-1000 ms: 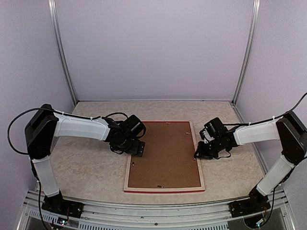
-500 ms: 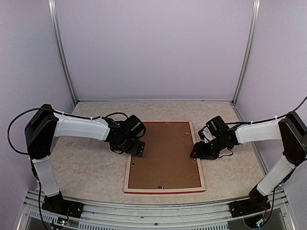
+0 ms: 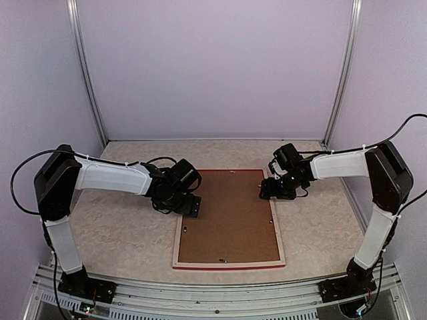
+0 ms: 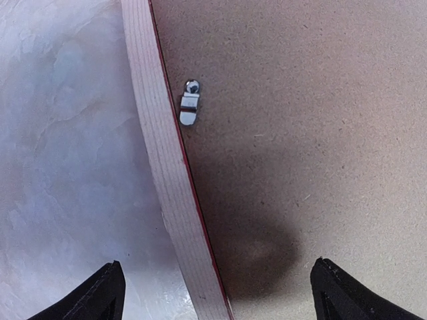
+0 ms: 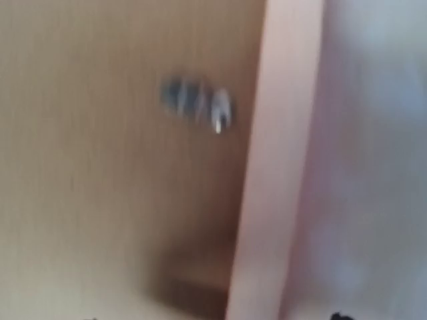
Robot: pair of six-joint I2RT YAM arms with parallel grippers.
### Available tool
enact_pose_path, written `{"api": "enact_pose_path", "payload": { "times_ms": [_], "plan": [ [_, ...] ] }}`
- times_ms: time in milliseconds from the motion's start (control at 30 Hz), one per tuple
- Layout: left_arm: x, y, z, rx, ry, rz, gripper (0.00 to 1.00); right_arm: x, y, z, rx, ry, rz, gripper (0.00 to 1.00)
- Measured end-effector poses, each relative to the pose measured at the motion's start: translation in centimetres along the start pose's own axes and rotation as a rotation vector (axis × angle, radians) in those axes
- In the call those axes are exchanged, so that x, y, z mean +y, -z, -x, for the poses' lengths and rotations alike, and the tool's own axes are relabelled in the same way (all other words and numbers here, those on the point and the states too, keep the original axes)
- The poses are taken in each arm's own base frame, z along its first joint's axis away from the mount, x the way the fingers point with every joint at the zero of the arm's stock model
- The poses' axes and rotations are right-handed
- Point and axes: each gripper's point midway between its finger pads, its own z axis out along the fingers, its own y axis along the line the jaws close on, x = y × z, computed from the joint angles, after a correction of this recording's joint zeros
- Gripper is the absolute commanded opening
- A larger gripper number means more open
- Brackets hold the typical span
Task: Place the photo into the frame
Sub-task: Press the fastener onto the backboard.
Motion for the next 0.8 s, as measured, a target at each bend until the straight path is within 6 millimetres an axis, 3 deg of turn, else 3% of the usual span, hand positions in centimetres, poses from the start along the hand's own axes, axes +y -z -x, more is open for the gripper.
{"api": "enact_pose_path", "payload": {
  "times_ms": [267, 500, 800],
  "plan": [
    [0.1, -0.1, -0.1, 0.005, 0.0, 0.001, 0.96, -0.3, -2.7, 4.5, -0.047, 0.057, -0.062, 0.63],
    [0.2, -0.1, -0.3, 0.009, -0.002, 0.003, 0.96, -0.7, -3.7, 5.1, -0.042, 0.069, -0.067, 0.53],
    [0.2, -0.2, -0.4, 0.01, -0.004, 0.002, 0.96, -0.9, -4.2, 5.8, -0.066, 0.053, -0.064, 0.52]
  ]
}}
